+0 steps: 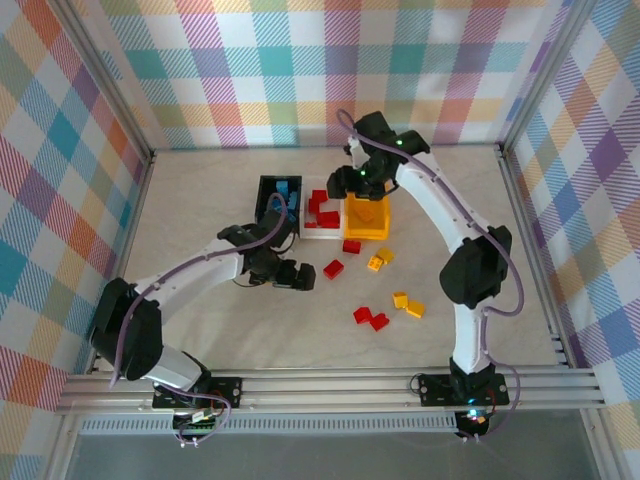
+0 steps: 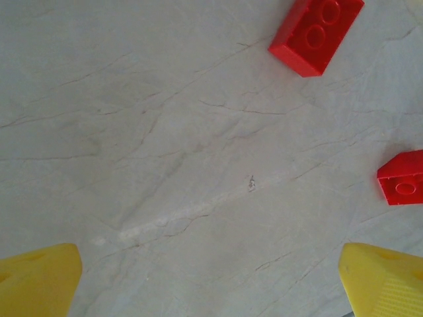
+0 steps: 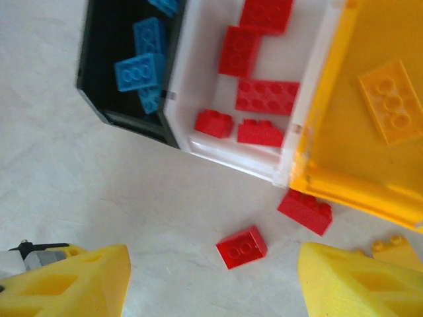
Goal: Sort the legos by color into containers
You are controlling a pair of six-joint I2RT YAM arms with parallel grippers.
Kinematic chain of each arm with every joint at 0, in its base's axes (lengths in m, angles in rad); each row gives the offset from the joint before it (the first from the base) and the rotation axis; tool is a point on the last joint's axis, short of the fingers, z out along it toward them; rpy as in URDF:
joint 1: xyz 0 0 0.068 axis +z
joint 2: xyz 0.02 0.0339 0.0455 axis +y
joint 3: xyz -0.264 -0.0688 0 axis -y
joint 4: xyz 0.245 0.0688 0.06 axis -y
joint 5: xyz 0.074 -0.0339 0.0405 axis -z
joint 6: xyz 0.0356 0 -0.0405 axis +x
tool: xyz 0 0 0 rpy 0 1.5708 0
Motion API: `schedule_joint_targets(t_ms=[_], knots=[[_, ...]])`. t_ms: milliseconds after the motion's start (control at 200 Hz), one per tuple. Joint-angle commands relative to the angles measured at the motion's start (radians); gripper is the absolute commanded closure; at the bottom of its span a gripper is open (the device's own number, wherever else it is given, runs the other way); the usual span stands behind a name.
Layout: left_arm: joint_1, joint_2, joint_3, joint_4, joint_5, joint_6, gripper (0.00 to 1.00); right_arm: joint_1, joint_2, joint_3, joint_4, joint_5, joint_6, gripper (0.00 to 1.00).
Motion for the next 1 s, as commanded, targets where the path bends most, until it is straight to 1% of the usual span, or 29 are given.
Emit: schedule_joint_targets(t_ms=[0, 235, 365, 570, 815, 1000], knots=[[-0.037, 0.055, 0.039, 0.022, -0.030, 0.061, 0.00, -0.006, -0.048, -0.089, 0.027, -0.033, 0.038, 0.31], [-0.065, 0.157, 0.055, 0.060, -0.028, 0.090, 0.00, -0.007, -0.162, -0.273, 0.098, -0.033, 0.081, 0.30], [-0.071, 0.209, 0.077, 0.068, -0.032, 0.120, 0.00, -0.012, -0.244, -0.408, 0.138, -0.029, 0.105, 0.29], [-0.072, 0.302, 0.151, 0.064, -0.023, 0.169, 0.00, -0.015, -0.357, -0.557, 0.170, -0.033, 0.134, 0.29], [-0.077, 0.404, 0.256, 0.050, -0.015, 0.202, 0.00, -0.018, -0.432, -0.671, 0.198, -0.029, 0.148, 0.28], [-0.091, 0.508, 0.358, 0.050, -0.014, 0.211, 0.00, -0.036, -0.453, -0.674, 0.177, -0.032, 0.134, 0.28]])
